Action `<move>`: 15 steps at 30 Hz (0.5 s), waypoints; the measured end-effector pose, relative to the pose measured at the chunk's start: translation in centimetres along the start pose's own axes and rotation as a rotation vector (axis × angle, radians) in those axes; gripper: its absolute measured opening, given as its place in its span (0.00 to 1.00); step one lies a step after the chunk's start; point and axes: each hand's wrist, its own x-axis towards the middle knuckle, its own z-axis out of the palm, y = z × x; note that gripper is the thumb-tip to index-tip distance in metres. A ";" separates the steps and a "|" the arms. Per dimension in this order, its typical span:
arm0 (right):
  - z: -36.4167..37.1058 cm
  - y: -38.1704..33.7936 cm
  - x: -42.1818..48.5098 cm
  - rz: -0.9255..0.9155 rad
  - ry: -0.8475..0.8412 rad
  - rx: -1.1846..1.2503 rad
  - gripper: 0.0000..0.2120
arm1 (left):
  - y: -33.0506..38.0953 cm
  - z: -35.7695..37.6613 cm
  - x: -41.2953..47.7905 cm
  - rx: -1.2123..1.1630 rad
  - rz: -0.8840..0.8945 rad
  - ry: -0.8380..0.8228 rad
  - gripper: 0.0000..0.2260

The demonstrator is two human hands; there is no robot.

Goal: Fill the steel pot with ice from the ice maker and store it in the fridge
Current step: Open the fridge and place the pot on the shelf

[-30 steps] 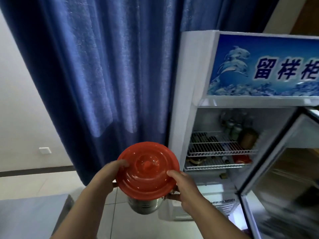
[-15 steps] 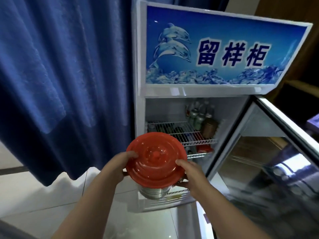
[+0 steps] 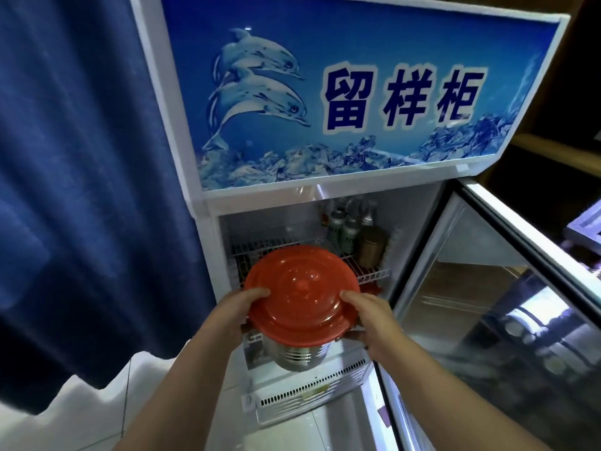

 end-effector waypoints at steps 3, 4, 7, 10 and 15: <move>0.0 -1.2 3.0 -0.037 0.022 0.014 0.07 | 1.0 1.2 3.0 -0.003 0.007 0.000 0.15; 0.0 -1.5 3.6 -0.049 0.040 0.008 0.06 | 1.2 1.4 3.7 -0.009 0.004 0.011 0.16; -0.1 -2.4 6.1 -0.081 0.083 0.004 0.07 | 1.7 2.2 6.4 -0.048 -0.004 0.048 0.25; 0.0 -3.4 8.6 -0.106 0.084 0.021 0.08 | 2.0 3.0 8.9 -0.088 0.023 0.088 0.25; 0.1 -4.7 12.6 -0.178 0.065 0.014 0.08 | 2.6 4.4 12.3 -0.140 0.075 0.129 0.25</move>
